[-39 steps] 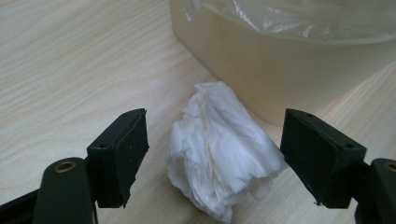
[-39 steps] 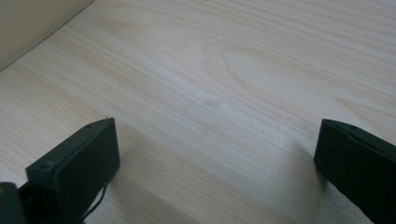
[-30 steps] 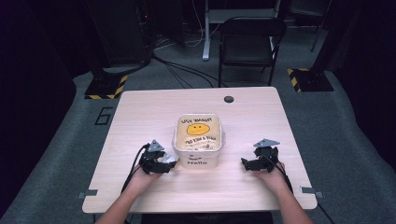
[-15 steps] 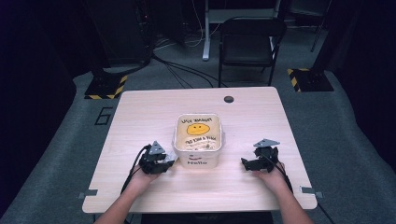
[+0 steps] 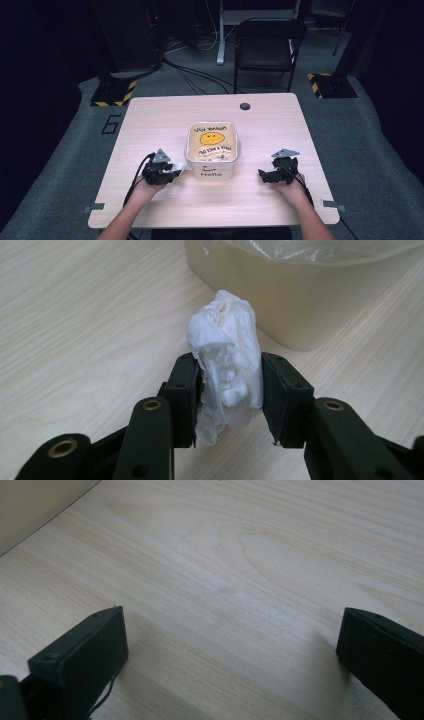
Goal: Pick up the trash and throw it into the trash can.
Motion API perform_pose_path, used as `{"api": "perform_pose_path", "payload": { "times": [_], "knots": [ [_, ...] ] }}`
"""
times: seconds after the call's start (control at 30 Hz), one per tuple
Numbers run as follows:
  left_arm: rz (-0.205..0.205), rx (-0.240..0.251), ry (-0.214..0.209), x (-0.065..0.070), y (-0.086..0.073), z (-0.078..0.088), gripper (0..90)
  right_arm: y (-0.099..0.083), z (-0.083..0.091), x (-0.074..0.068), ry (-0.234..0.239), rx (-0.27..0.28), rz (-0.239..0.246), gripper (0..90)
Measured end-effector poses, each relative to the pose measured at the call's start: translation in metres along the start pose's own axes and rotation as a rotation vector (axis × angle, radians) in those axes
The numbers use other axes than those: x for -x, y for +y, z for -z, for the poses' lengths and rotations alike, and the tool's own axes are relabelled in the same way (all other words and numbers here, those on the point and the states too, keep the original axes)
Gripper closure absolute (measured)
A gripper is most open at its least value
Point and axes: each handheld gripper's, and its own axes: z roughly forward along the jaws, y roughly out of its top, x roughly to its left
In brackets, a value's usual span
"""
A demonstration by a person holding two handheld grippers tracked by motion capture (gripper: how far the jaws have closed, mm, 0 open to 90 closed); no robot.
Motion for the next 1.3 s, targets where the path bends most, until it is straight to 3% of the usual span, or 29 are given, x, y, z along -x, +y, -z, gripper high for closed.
{"api": "perform_pose_path", "payload": {
  "times": [0.57, 1.3],
  "knots": [
    [-0.015, 0.007, 0.046, -0.012, 0.012, 0.03, 60.5, 0.0, 0.0, 0.0, 0.0, 0.0, 0.002, 0.0],
    [-0.01, 0.037, 0.038, -0.021, 0.044, 0.069, 60.7, 0.0, 0.0, 0.0, -0.001, 0.0, 0.001, 0.0]
  ]
}}
